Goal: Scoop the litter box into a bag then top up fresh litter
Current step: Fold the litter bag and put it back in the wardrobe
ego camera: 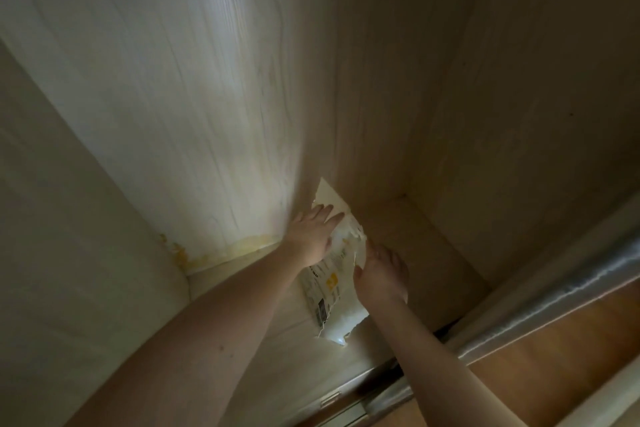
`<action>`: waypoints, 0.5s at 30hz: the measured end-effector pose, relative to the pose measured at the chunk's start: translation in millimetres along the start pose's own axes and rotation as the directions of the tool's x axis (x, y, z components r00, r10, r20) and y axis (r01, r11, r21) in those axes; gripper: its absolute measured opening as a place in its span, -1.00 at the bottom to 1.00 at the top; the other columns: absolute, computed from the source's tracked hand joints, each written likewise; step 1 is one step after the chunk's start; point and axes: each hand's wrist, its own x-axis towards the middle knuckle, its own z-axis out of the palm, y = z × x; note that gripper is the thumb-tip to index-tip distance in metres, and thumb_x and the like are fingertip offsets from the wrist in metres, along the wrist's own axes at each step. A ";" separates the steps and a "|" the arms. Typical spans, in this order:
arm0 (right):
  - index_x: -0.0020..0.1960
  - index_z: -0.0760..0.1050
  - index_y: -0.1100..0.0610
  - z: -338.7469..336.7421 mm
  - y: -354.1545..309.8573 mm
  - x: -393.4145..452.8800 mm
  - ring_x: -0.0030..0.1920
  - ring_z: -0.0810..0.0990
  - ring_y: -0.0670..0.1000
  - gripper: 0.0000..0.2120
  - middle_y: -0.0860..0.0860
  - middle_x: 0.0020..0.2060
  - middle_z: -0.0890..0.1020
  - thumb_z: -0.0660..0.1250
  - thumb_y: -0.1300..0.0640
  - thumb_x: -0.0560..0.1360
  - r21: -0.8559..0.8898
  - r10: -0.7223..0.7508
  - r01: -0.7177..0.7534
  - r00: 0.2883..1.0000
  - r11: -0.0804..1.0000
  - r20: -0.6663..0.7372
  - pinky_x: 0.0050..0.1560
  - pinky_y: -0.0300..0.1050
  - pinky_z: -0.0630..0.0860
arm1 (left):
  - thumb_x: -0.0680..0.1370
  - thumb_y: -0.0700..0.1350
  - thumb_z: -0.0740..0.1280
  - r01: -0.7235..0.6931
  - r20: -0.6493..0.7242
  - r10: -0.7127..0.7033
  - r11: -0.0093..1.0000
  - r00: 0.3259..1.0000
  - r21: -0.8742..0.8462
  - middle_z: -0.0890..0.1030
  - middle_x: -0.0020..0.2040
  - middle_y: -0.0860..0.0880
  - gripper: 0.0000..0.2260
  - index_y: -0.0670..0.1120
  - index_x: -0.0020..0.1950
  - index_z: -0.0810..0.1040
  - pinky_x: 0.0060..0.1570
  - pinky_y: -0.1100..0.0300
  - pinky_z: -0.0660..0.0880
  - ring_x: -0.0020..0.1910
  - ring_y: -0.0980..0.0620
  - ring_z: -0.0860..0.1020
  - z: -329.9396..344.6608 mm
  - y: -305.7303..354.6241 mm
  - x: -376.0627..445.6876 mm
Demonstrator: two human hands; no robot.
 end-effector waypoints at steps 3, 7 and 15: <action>0.56 0.02 0.06 -1.0 7.0 -7.0 0.51 0.10 0.10 -0.43 0.06 0.53 0.15 0.07 -0.06 0.61 -0.032 -0.003 0.004 1.000 0.999 0.015 0.49 0.04 0.07 | 0.65 0.04 0.11 0.071 0.019 -0.070 0.997 0.997 -0.017 0.08 0.60 -0.06 -0.46 0.05 0.59 0.00 0.50 -0.09 0.08 0.57 -0.08 0.05 -1.8 -0.9 -9.8; 0.56 0.00 0.07 -5.7 8.1 -15.3 0.53 0.03 0.10 -0.42 0.07 0.54 0.11 0.06 -0.09 0.62 -0.048 -0.010 0.011 1.000 0.999 0.028 0.51 0.04 0.01 | 0.63 0.14 0.07 0.188 -0.029 -0.191 0.979 0.981 -0.085 0.19 0.57 -0.07 -0.47 0.05 0.58 0.07 0.47 -0.13 0.11 0.55 -0.08 0.12 -8.5 5.5 -25.3; 0.57 -0.02 0.07 -11.6 6.1 -27.8 0.53 0.02 0.08 -0.42 0.06 0.54 0.09 0.06 -0.01 0.61 -0.084 -0.062 0.064 0.998 0.994 0.025 0.50 0.02 0.02 | 0.64 0.17 0.00 0.251 -0.026 -0.257 0.959 0.966 -0.132 0.19 0.56 -0.05 -0.49 0.07 0.57 0.09 0.48 -0.14 0.07 0.55 -0.06 0.11 -2.0 29.5 -59.7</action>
